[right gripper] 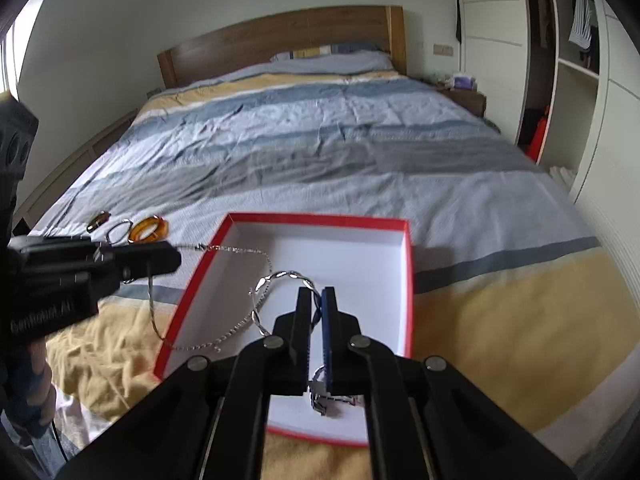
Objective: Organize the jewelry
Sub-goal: 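Lower the necklace into the red box with the left tool while the right tool drops the bangle there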
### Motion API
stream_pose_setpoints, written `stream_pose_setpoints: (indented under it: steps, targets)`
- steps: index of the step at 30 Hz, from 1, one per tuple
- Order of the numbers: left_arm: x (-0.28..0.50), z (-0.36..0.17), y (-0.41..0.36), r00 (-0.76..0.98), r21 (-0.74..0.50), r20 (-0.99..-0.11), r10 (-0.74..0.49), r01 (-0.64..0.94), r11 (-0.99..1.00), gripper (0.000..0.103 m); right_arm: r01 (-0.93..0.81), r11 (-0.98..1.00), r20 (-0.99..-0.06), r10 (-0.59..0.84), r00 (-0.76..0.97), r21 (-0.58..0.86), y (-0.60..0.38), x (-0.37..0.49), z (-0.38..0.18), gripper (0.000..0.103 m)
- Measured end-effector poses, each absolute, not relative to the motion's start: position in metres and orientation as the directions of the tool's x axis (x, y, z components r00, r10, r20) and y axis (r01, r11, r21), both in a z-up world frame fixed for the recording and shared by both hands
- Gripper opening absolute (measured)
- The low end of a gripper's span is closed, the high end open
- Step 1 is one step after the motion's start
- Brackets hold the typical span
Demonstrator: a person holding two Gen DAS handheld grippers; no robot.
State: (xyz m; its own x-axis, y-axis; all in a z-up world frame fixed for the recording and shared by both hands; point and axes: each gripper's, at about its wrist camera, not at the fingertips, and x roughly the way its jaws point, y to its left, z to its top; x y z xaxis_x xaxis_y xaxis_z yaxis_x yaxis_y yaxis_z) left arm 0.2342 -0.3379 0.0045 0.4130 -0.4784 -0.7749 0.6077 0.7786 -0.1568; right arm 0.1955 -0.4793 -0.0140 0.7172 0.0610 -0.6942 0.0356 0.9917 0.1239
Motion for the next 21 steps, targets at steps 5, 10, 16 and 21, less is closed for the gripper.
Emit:
stream_pose_setpoints:
  steps: [5, 10, 16, 21]
  targets:
    - [0.238, -0.039, -0.337, 0.353, -0.168, -0.826, -0.44, 0.591, 0.789, 0.002, 0.054, 0.989, -0.745, 0.066, 0.664, 0.136, -0.482, 0.221, -0.046, 0.004]
    - [0.236, -0.06, -0.336, 0.322, -0.173, -0.846, -0.426, 0.59, 0.789, 0.002, 0.069, 0.991, -0.783, 0.05, 0.62, 0.118, -0.485, 0.229, -0.066, 0.004]
    - [0.231, -0.072, -0.337, 0.31, -0.167, -0.861, -0.403, 0.577, 0.8, 0.005, 0.069, 0.991, -0.806, 0.053, 0.589, 0.116, -0.49, 0.226, -0.078, 0.005]
    - [0.224, -0.069, -0.334, 0.319, -0.161, -0.861, -0.396, 0.567, 0.808, 0.023, 0.07, 0.99, -0.802, 0.056, 0.595, 0.121, -0.49, 0.219, -0.077, 0.006]
